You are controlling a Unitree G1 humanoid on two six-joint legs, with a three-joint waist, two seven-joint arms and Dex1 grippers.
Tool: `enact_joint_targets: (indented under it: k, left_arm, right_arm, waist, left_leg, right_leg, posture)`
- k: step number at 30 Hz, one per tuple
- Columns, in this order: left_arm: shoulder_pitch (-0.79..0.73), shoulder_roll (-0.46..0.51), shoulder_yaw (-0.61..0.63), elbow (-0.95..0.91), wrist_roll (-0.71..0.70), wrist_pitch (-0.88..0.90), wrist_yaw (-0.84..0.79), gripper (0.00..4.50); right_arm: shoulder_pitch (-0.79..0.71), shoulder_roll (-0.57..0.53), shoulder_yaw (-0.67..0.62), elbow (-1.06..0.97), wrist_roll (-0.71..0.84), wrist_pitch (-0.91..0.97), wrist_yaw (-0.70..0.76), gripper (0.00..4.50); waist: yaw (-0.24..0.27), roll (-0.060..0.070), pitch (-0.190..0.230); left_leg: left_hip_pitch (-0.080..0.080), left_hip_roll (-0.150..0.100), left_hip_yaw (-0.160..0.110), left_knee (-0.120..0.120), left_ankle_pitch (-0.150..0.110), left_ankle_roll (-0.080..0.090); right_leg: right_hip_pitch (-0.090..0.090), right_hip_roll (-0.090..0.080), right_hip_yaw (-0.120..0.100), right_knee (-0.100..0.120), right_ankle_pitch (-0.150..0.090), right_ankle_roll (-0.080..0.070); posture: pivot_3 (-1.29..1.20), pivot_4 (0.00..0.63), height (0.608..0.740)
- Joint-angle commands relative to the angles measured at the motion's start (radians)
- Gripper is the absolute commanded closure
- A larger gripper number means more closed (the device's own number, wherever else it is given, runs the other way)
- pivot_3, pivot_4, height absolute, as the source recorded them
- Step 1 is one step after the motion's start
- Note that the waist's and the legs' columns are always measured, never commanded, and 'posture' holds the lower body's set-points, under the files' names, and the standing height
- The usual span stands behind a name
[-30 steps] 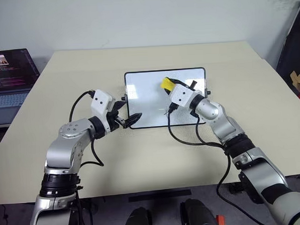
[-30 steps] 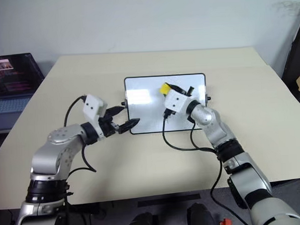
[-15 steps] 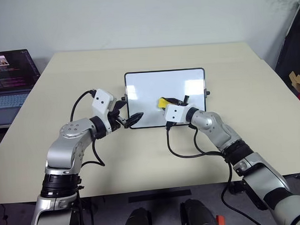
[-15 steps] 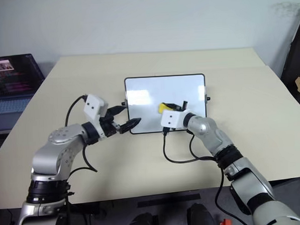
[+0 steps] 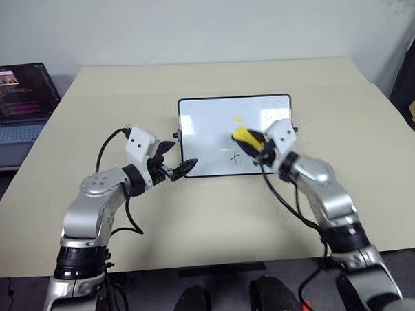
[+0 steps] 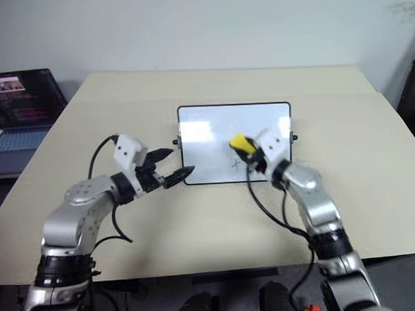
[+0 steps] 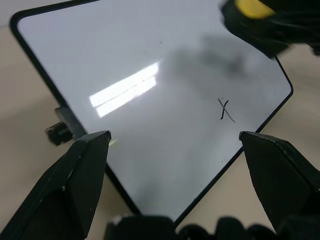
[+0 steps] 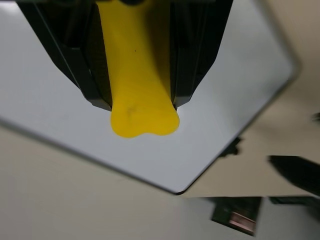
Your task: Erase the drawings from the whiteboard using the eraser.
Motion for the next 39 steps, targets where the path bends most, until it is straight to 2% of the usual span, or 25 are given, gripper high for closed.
enact_joint_targets:
  k: [1,5,9,11,14,18,28,32,39]
  left_arm:
    - [0.045,0.02,0.031,-0.052,-0.024,-0.023,-0.018,0.0]
    - [0.09,0.035,0.031,-0.069,-0.02,-0.029,-0.024,0.0]
    - [0.093,0.034,0.02,-0.066,-0.01,-0.039,-0.017,0.0]
    - [0.084,0.03,0.013,-0.065,-0.009,-0.039,-0.011,0.0]
    - [0.073,0.024,0.001,-0.069,-0.011,-0.038,-0.006,0.0]
    - [0.063,0.026,-0.009,-0.064,-0.013,-0.04,-0.008,0.0]
    - [0.037,0.025,-0.03,-0.05,-0.014,-0.049,-0.033,0.0]
    - [0.033,0.024,-0.035,-0.046,-0.014,-0.052,-0.032,0.0]
    - [0.038,0.025,-0.019,-0.031,-0.019,-0.065,-0.029,0.0]
  right_arm:
    - [0.083,-0.102,-0.015,-0.199,0.023,0.077,0.052,3.28]
    - [0.2,-0.189,0.015,-0.271,-0.046,0.028,0.042,3.28]
    - [0.258,-0.254,0.08,-0.232,-0.222,-0.154,-0.011,3.28]
    - [0.253,-0.244,0.102,-0.19,-0.285,-0.253,-0.059,3.28]
    - [0.208,-0.201,0.118,-0.106,-0.364,-0.396,-0.155,3.28]
    - [0.094,-0.117,0.117,0.005,-0.405,-0.484,-0.241,3.28]
    - [-0.224,-0.006,0.194,0.412,-0.514,-0.591,-0.289,3.28]
    - [-0.244,0.019,0.25,0.535,-0.546,-0.592,-0.258,3.28]
    - [-0.144,-0.027,0.333,0.578,-0.589,-0.566,-0.153,3.28]
  waist:
    - [0.001,0.0,0.0]
    - [0.001,0.0,0.0]
    - [0.0,0.0,0.0]
    - [-0.002,-0.001,0.0]
    - [-0.002,-0.001,0.0]
    - [-0.004,-0.001,0.0]
    - [-0.004,-0.001,0.0]
    - [-0.005,-0.001,0.0]
    - [-0.004,-0.001,-0.001]
  left_leg:
    - [-0.002,-0.001,0.0,0.001,0.0,0.0]
    - [-0.001,-0.001,-0.001,0.001,0.0,0.0]
    - [0.001,-0.001,0.0,0.001,0.0,0.0]
    - [0.001,-0.001,0.002,0.001,0.0,0.0]
    - [0.002,-0.001,0.002,0.001,0.0,0.0]
    - [0.002,-0.001,0.003,0.001,0.001,-0.001]
    - [0.003,-0.001,0.004,0.001,0.002,-0.002]
    - [0.002,-0.001,0.004,0.001,0.002,-0.002]
    - [0.005,-0.001,0.004,0.001,0.001,0.0]
  right_leg:
    - [-0.001,0.0,0.0,0.0,0.0,0.0]
    - [-0.002,0.0,-0.001,0.001,0.0,0.0]
    - [0.0,0.001,-0.002,0.003,0.0,0.0]
    - [0.0,0.001,-0.002,0.004,0.0,0.0]
    - [0.0,0.001,-0.002,0.004,0.0,0.001]
    - [0.0,0.001,-0.002,0.005,0.0,0.0]
    - [0.0,0.001,-0.001,0.004,0.0,0.0]
    - [-0.001,0.001,-0.001,0.004,0.0,0.0]
    - [0.002,0.001,-0.001,0.004,0.0,0.0]
  posture:
    - [0.0,0.15,0.74]
    - [0.0,0.15,0.74]
    - [0.0,0.15,0.74]
    - [0.0,0.15,0.74]
    - [0.0,0.15,0.74]
    - [0.0,0.15,0.74]
    - [0.0,0.15,0.74]
    - [0.0,0.15,0.74]
    - [0.0,0.15,0.74]
